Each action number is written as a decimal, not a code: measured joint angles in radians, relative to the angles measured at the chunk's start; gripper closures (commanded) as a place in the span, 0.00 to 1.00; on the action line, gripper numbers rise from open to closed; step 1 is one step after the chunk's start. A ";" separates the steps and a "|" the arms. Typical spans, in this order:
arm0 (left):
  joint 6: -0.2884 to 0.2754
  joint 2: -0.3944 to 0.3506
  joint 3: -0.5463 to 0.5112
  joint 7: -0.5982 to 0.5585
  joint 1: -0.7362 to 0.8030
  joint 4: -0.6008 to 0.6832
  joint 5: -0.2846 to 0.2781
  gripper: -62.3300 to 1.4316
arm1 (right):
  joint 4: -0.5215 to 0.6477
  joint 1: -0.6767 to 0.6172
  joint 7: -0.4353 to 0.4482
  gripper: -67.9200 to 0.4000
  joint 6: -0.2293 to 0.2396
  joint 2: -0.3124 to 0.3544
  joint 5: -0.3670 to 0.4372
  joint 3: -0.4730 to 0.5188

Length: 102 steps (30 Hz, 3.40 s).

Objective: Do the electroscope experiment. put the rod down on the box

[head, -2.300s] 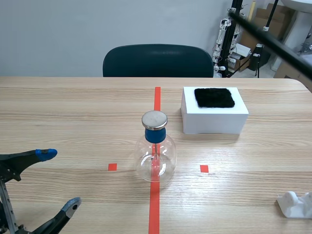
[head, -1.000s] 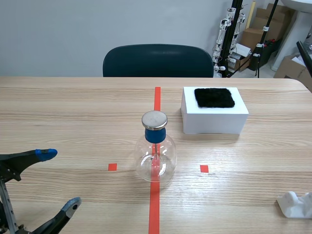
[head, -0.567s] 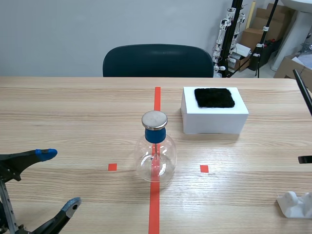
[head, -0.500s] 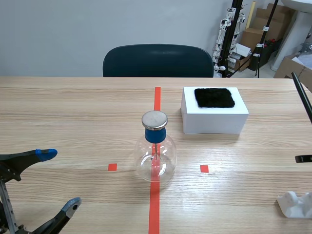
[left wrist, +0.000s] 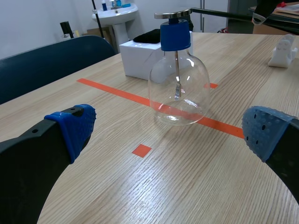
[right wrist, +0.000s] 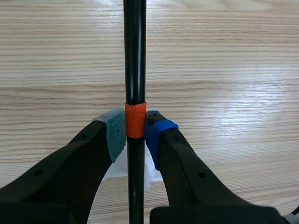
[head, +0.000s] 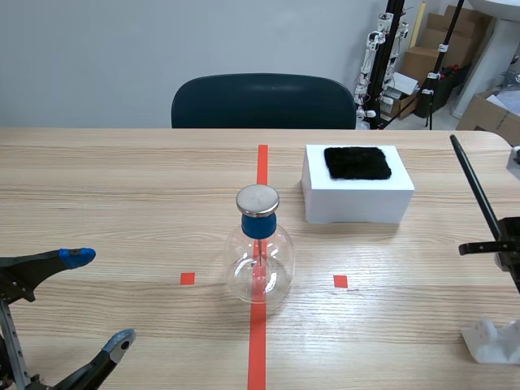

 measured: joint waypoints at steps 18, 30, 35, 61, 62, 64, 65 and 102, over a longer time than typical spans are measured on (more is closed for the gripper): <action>0.000 0.000 0.000 0.000 0.000 0.000 0.000 0.00 | -0.153 0.075 -0.014 1.00 0.023 -0.044 -0.019 -0.020; 0.000 0.000 0.000 0.000 0.000 0.000 0.000 0.00 | -0.207 0.127 -0.013 1.00 0.022 -0.046 -0.045 -0.056; 0.000 0.000 0.000 0.000 0.000 0.000 0.000 0.00 | -0.238 0.142 -0.013 1.00 0.023 -0.046 -0.056 -0.065; 0.000 0.000 0.000 0.000 0.000 0.000 0.000 0.00 | -0.359 0.183 0.074 0.93 0.022 -0.093 -0.101 -0.077; 0.000 0.000 0.000 0.000 0.000 0.000 0.000 0.00 | -0.365 0.188 0.076 0.93 0.022 -0.093 -0.101 -0.077; 0.000 0.000 0.000 0.000 0.000 0.000 0.000 0.00 | -0.369 0.190 0.076 0.93 0.022 -0.093 -0.101 -0.077; 0.000 0.000 0.000 0.000 0.000 0.000 0.000 0.00 | -0.369 0.190 0.076 0.93 0.022 -0.093 -0.101 -0.077; 0.000 0.000 0.000 0.000 0.000 0.000 0.000 0.00 | -0.327 0.196 0.045 0.06 -0.038 -0.033 -0.113 -0.077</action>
